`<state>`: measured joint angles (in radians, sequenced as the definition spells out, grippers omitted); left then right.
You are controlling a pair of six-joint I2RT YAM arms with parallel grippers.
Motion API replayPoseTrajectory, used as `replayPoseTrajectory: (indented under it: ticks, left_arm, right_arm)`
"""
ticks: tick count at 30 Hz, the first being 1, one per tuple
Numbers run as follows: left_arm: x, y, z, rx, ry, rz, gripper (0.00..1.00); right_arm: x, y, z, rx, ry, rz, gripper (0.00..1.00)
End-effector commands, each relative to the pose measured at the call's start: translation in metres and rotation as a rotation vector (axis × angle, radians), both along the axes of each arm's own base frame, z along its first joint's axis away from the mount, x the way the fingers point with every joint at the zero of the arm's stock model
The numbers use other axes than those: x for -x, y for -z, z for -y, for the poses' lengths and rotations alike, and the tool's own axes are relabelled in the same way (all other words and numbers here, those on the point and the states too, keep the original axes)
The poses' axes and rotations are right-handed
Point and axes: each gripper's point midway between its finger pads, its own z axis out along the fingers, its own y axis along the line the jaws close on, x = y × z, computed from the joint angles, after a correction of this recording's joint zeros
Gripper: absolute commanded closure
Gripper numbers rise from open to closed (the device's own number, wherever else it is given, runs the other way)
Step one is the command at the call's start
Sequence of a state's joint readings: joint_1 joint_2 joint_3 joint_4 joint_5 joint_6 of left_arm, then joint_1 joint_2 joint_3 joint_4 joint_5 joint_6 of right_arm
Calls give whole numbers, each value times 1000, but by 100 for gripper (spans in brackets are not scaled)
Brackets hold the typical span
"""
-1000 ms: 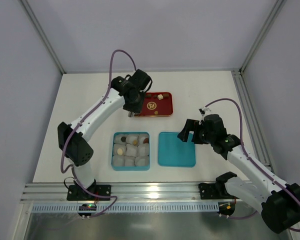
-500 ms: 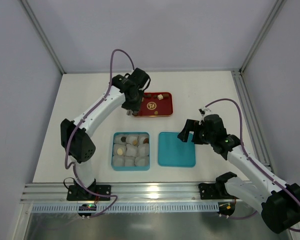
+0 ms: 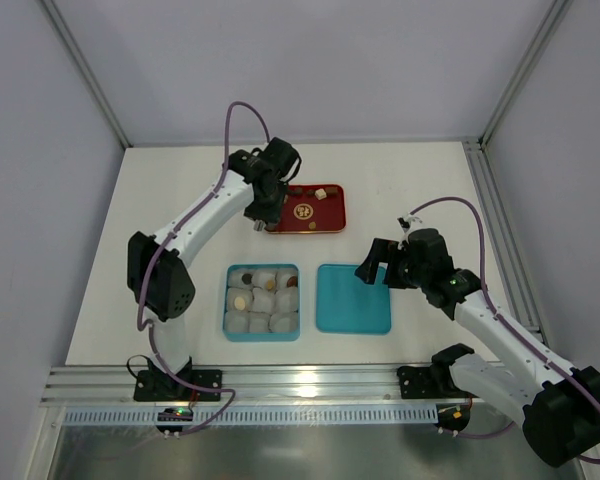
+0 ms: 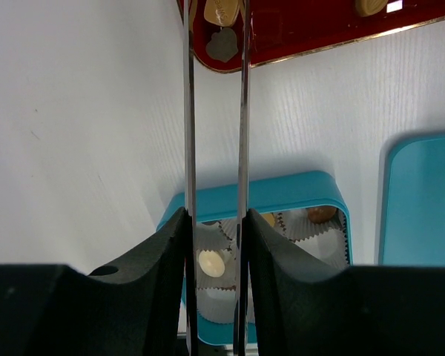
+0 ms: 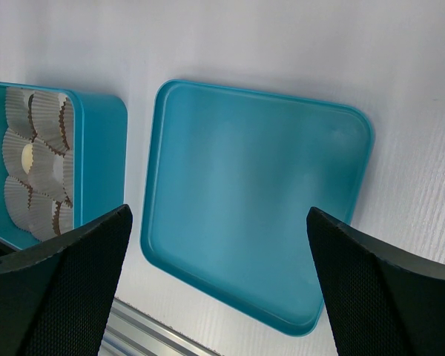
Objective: Pack the chocolate
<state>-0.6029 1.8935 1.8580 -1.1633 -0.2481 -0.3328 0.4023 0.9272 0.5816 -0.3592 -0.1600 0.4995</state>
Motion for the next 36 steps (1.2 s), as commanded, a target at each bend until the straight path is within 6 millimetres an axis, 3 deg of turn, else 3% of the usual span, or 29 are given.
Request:
replayPoseTrajectory:
  ticks: [1, 22, 36]
  left_arm:
    - [-8, 0, 2, 22, -1, 23, 65]
    - [-9, 17, 4, 25, 6, -19, 66]
    - [-10, 10, 6, 32, 20, -11, 73]
  right_arm:
    - [-6, -11, -4, -12, -12, 49, 0]
    - [-5, -8, -2, -5, -6, 46, 0]
    - [-7, -11, -2, -6, -4, 53, 0]
